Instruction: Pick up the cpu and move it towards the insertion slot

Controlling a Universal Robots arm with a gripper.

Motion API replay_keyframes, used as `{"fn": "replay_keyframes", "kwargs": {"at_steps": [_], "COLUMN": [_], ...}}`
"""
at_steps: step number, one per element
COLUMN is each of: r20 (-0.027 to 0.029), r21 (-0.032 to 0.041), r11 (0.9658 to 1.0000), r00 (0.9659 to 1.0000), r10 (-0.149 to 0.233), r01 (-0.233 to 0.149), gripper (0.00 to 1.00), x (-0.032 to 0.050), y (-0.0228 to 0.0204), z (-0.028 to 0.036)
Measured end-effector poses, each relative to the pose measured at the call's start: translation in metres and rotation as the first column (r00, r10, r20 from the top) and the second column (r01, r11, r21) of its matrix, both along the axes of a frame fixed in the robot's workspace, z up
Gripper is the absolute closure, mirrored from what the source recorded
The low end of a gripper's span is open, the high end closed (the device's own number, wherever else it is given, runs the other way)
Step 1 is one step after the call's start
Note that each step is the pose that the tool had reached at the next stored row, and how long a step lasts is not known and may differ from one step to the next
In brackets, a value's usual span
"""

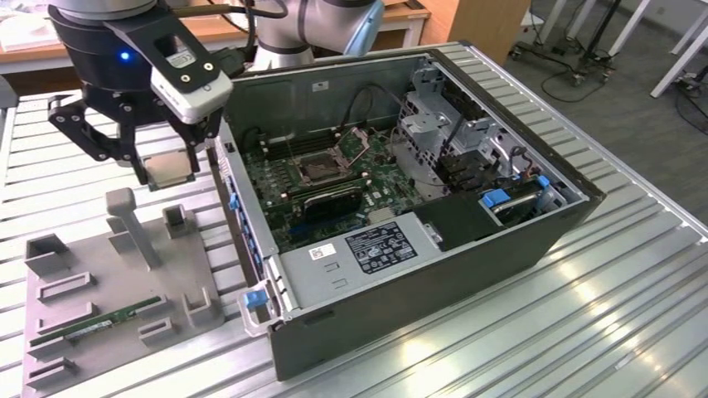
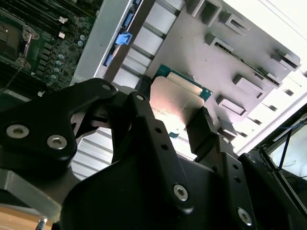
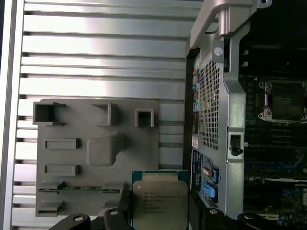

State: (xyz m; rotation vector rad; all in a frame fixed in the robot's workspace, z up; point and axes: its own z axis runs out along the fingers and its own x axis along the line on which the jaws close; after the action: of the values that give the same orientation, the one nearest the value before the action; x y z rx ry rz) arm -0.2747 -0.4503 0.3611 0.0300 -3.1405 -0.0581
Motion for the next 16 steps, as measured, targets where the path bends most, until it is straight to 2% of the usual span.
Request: {"fn": "replay_keyframes", "kwargs": {"at_steps": [16], "r20": [-0.0001], "r21": [0.0000], "r11": [1.0000], "r00": [1.0000], "r10": [0.000], "r01": [0.000], "gripper": [0.45], "x": [0.0367], "y": [0.0000], "z": [-0.0001]}}
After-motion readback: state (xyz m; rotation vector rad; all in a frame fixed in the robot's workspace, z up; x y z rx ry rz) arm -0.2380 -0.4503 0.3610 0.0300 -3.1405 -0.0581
